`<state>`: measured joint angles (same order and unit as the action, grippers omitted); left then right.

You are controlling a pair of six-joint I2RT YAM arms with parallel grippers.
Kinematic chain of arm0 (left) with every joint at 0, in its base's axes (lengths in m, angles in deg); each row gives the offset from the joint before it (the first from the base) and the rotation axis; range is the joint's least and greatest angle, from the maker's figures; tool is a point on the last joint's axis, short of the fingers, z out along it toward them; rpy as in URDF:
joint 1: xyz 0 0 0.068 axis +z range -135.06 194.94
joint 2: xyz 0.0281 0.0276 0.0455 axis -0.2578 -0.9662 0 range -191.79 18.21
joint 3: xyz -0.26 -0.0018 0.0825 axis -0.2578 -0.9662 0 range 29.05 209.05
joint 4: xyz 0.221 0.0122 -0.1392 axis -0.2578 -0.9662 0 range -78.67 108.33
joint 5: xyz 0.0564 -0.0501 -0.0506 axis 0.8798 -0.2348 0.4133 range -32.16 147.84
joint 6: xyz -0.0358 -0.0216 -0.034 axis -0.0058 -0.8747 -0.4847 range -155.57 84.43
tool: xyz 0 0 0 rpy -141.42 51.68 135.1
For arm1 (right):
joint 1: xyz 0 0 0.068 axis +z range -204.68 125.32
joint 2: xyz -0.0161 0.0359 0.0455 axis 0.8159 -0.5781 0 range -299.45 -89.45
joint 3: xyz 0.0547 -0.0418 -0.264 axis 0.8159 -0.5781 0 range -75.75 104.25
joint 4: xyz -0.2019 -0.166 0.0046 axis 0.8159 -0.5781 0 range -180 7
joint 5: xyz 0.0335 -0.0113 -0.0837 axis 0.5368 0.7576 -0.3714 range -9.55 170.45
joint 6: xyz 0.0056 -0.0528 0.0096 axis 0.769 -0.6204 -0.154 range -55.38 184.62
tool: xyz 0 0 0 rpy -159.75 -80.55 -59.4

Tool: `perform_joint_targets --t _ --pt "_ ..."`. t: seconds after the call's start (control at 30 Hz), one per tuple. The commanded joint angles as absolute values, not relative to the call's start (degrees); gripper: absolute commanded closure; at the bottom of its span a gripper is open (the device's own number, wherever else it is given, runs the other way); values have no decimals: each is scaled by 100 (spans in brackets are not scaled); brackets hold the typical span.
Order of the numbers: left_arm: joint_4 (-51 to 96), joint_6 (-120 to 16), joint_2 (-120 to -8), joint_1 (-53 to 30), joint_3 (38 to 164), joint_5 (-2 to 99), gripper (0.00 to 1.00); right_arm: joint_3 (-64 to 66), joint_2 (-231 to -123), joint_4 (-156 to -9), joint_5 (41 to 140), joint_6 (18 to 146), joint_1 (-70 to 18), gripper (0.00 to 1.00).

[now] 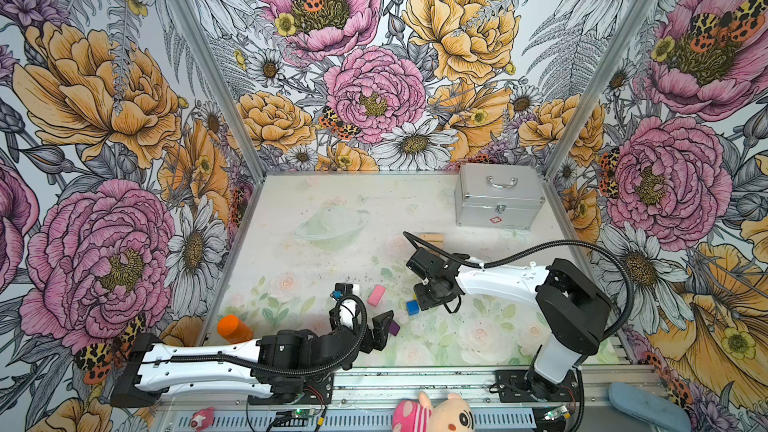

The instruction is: Build the wood block tower

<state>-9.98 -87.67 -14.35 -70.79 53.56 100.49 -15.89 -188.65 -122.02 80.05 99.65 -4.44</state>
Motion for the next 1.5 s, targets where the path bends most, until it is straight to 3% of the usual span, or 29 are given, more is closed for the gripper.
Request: perform_joint_targets --t 0.0,0.33,0.63,0.97,1.23,1.47 --pt "-1049 -8638 -1376 -7046 5286 10161 2 -1364 -18989 -12270 7836 9899 -405 51" --pt "-1097 -8521 -1378 -6973 5383 10162 2 -1243 -19019 -12351 7717 9906 -406 67" --pt "-1101 -8335 -1378 -6781 5466 9999 2 -1169 -19153 -12387 7698 9953 -415 69" --pt "-1095 -8114 -1369 -6487 5517 9733 1 -1022 -19318 -12532 7621 10009 -411 61" --pt "-1100 -7966 -1284 -6326 5522 9610 1 -840 -19182 -12789 7488 10039 -405 71" --pt "-1094 -7666 -1198 -5902 5670 9305 1 -541 -18780 -13116 7332 10137 -414 71"
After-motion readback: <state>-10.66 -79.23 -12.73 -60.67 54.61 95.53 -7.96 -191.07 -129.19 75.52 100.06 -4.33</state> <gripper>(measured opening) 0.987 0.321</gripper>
